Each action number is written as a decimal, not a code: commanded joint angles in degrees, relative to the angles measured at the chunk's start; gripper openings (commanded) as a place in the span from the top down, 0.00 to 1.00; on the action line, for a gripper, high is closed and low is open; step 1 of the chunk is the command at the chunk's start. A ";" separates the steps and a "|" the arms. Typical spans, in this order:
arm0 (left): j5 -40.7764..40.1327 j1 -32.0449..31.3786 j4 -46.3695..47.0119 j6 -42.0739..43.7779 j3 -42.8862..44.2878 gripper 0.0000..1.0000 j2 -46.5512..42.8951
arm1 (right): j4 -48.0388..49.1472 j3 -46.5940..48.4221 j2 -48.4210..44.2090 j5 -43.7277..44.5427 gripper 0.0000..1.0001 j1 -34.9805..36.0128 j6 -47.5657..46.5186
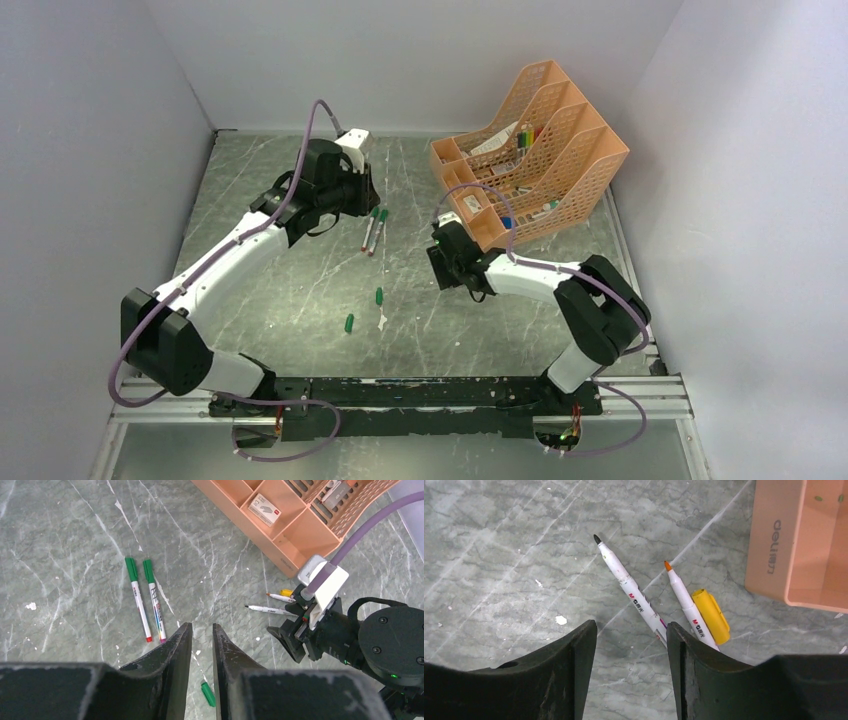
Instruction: Insert the pens into the pen caps
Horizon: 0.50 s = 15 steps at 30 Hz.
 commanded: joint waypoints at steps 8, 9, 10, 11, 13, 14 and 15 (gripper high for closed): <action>3.12 0.30 1.41 0.78 -0.74 0.70 -0.49 | 0.82 0.36 2.67 -3.58 0.59 -0.67 -1.29; 3.23 0.30 1.38 0.77 -0.75 0.70 -0.49 | 0.74 0.26 2.54 -3.93 0.62 -0.61 -1.12; 3.28 0.31 1.38 0.77 -0.71 0.70 -0.41 | 0.63 0.05 2.40 -4.30 0.67 -0.63 -0.83; 3.30 0.29 1.27 0.77 -0.60 0.70 -0.40 | 0.54 -0.15 2.04 -4.55 0.71 -0.62 -0.47; 3.52 0.37 1.26 0.62 -0.49 0.70 -0.39 | 0.65 -0.88 1.06 -4.97 0.79 -0.61 0.16; 3.77 0.36 1.37 0.49 -0.42 0.70 -0.46 | 0.94 -1.30 0.31 -5.40 0.84 -0.56 0.44; 4.09 0.42 1.53 0.15 -0.40 0.70 -0.48 | 1.38 -1.77 -0.45 -5.89 0.90 -0.60 0.71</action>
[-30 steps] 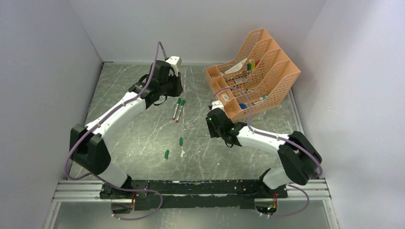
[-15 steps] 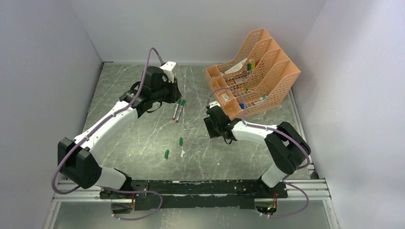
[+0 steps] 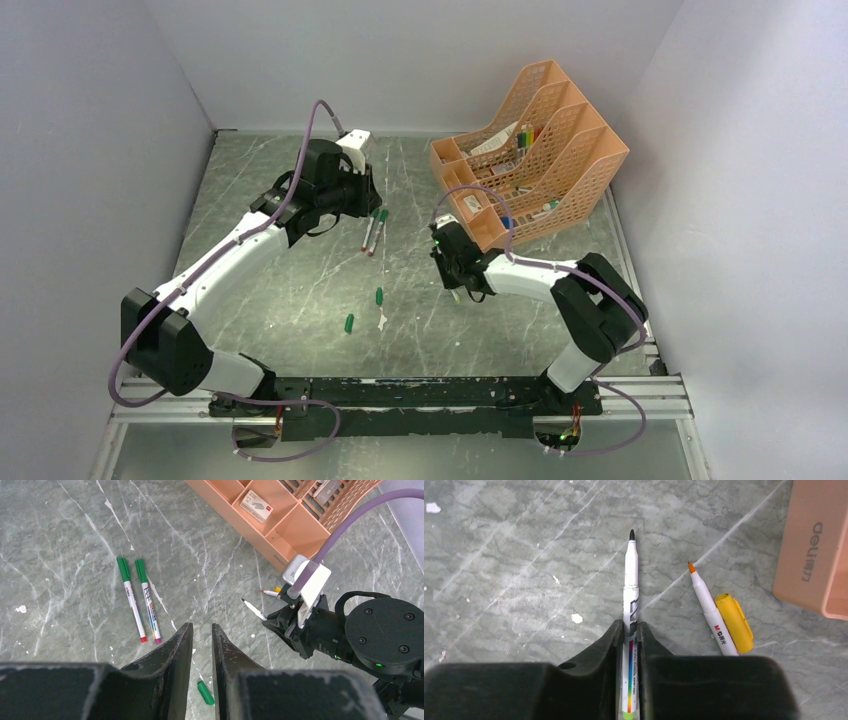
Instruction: Insert the pens into the pen caps
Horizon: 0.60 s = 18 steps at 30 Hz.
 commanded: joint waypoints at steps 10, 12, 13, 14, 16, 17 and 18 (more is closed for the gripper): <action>19.61 2.44 20.11 -13.51 -9.34 0.64 -6.56 | 4.77 -4.23 -21.89 -7.58 1.00 0.15 3.83; 28.85 2.55 28.92 -17.30 -12.26 0.62 -6.85 | 7.61 -4.78 -27.41 -9.71 1.00 0.12 4.22; 32.29 2.55 33.56 -19.94 -13.60 0.62 -6.71 | 9.15 -5.00 -30.00 -10.49 1.00 0.14 4.46; 35.10 2.56 39.38 -22.67 -14.77 0.62 -6.50 | 10.62 -5.07 -32.25 -10.96 1.00 0.11 4.69; 38.78 2.40 48.38 -27.90 -16.64 0.64 -6.10 | 11.34 -4.02 -35.32 -12.58 1.00 0.29 4.62; 39.72 2.31 52.43 -30.22 -17.67 0.64 -6.01 | 11.50 -3.27 -36.20 -13.59 1.00 0.49 4.28; 40.37 2.25 56.51 -32.30 -18.64 0.65 -5.98 | 11.63 -2.58 -37.01 -13.55 1.00 0.79 4.21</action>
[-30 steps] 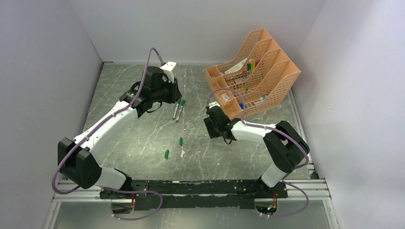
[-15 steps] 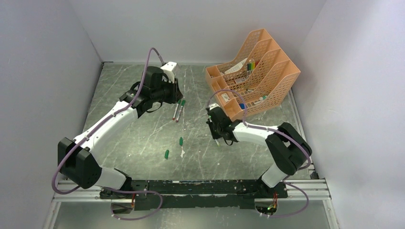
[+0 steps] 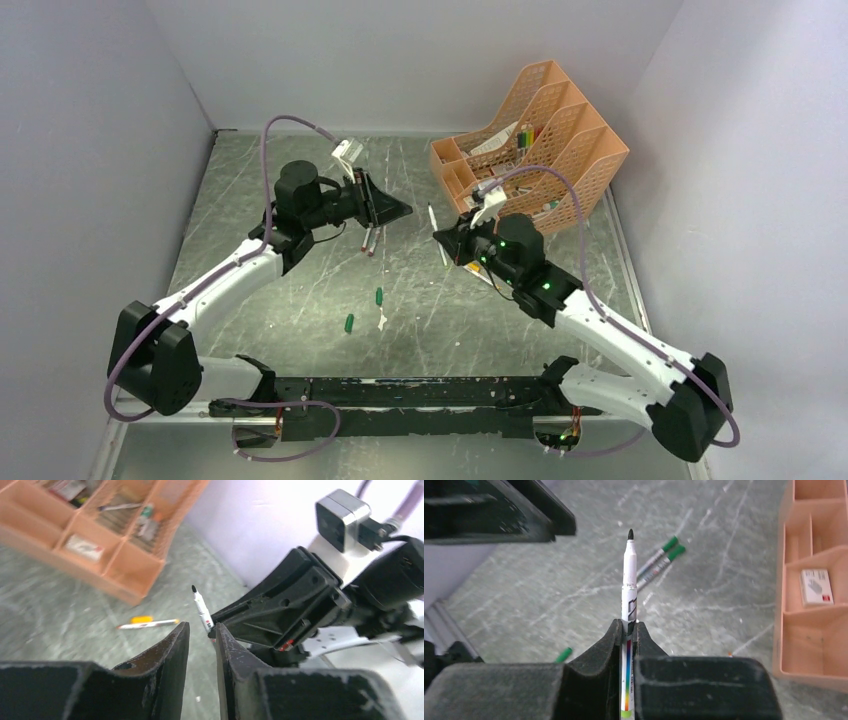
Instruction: Insert the pens into the pen caps
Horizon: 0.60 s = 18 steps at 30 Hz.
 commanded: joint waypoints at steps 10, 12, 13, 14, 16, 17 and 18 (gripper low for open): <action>12.51 -2.26 31.16 -15.01 -2.94 0.66 1.90 | 6.94 4.11 -5.56 -6.09 1.00 0.93 0.08; 11.10 -3.23 28.31 -12.00 -2.51 0.66 1.77 | 7.40 4.80 -5.48 -6.66 1.00 0.98 0.04; 10.47 -3.54 26.77 -10.74 -2.15 0.66 1.77 | 7.38 5.27 -5.40 -6.66 1.00 0.99 -0.11; 10.06 -3.80 25.19 -9.71 -1.77 0.66 1.89 | 7.38 5.61 -5.43 -6.98 1.00 0.92 -0.18; 9.46 -3.94 24.12 -8.93 -1.48 0.66 1.94 | 7.31 6.24 -5.24 -7.16 1.00 0.98 -0.33; 9.29 -4.00 24.27 -8.87 -1.48 0.66 1.95 | 7.36 6.43 -5.24 -7.38 1.00 0.96 -0.40; 9.17 -4.04 24.27 -8.73 -1.41 0.66 2.01 | 7.52 6.53 -5.21 -7.51 1.00 0.99 -0.43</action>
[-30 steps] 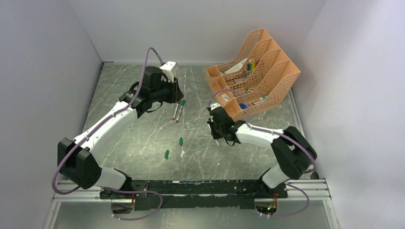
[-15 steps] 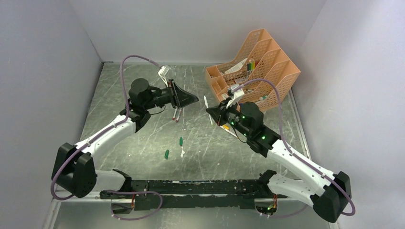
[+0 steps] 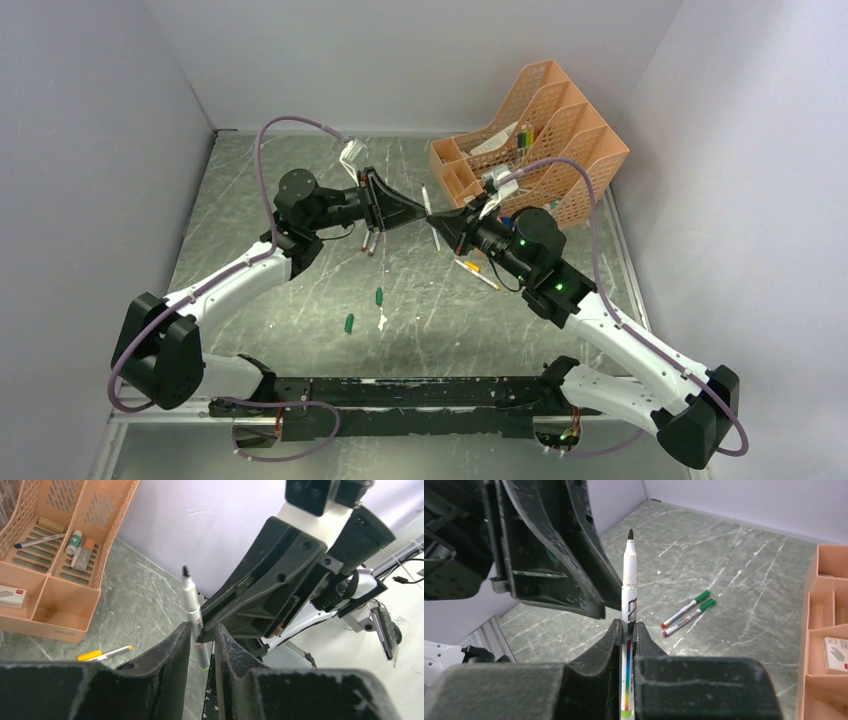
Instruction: Insert the pens into the pen caps
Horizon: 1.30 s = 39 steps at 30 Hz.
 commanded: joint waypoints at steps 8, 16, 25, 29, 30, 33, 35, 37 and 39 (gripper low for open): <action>-1.81 -1.11 -0.42 2.94 3.33 0.66 1.57 | 2.47 1.80 -0.26 -2.66 1.00 0.13 0.37; -0.70 -1.56 2.38 1.56 4.53 0.65 2.24 | 3.09 1.16 -0.05 -3.14 1.00 0.18 0.87; -0.92 -1.80 3.70 0.44 4.70 0.65 3.05 | 3.86 0.50 0.02 -4.34 1.00 0.19 1.51; -1.13 -1.99 4.15 0.06 4.83 0.70 3.92 | 4.05 0.12 -0.12 -4.88 1.00 0.18 1.77; -1.11 -2.00 4.38 -0.09 4.84 0.72 4.10 | 4.05 0.03 -0.20 -4.84 1.00 0.21 1.73; -1.13 -2.09 4.74 -0.44 4.98 0.91 4.22 | 3.75 -0.14 -0.40 -4.60 1.00 0.21 1.77; -1.68 -2.09 4.57 -0.34 4.97 0.93 3.82 | 3.42 -0.24 -0.58 -4.31 1.00 0.17 1.64; -1.91 -2.09 3.85 0.08 5.28 0.93 3.28 | 2.95 -0.41 -0.81 -3.96 0.99 0.15 1.43; -1.85 -2.09 2.77 0.60 5.74 0.93 2.85 | 2.17 -0.51 -0.96 -4.24 0.86 0.23 1.10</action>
